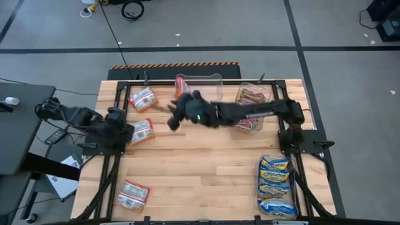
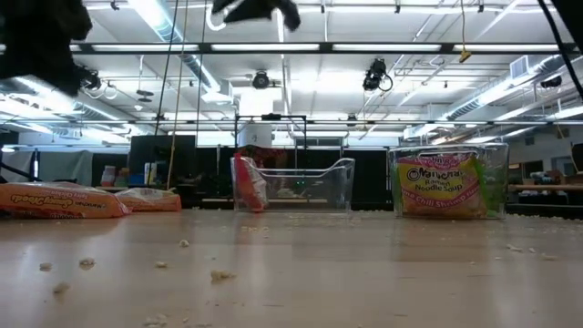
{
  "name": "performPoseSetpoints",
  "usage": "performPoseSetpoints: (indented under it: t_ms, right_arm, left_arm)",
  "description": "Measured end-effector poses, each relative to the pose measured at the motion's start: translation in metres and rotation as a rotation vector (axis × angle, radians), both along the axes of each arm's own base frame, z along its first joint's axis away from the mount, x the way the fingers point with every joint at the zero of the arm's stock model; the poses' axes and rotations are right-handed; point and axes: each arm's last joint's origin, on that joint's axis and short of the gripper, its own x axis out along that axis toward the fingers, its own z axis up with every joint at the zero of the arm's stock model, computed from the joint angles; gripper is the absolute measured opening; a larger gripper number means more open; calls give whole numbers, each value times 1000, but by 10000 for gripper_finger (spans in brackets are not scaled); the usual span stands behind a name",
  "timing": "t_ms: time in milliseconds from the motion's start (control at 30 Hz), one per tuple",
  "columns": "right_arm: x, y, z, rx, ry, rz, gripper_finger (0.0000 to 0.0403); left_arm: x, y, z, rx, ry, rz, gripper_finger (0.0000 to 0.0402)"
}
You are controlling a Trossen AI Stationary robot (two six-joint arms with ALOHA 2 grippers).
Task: Sort Maruchan noodles
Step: Put the middle orange noodle pack into the top left transparent bin
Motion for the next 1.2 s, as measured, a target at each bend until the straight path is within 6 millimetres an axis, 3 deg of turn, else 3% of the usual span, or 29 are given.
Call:
performPoseSetpoints:
  t_ms: [133, 267, 467, 633, 800, 1000, 1200]
  right_arm:
    - [-7, 40, 7, -104, 20, 10, 114]
    - [-13, 60, 9, -204, 63, -17, 114]
    - [-20, 70, 17, -207, 47, 6, 114]
    - [-21, 77, 18, -196, 48, 85, 114]
    - [-29, 87, 19, -218, 110, 177, 114]
    - [-43, 96, 26, -219, 147, 215, 114]
    - [-49, 104, 29, -209, 147, 237, 114]
  left_arm:
    - [17, 1, -30, -6, 149, 87, 82]
    - [34, 6, -52, 3, 255, 179, 82]
    - [58, 24, -72, 37, 326, 286, 82]
    - [67, 32, -86, 38, 416, 347, 82]
    - [73, 32, -97, -6, 515, 341, 82]
    - [72, 34, -110, 68, 724, 341, 75]
    - [88, 29, -125, 16, 737, 271, 73]
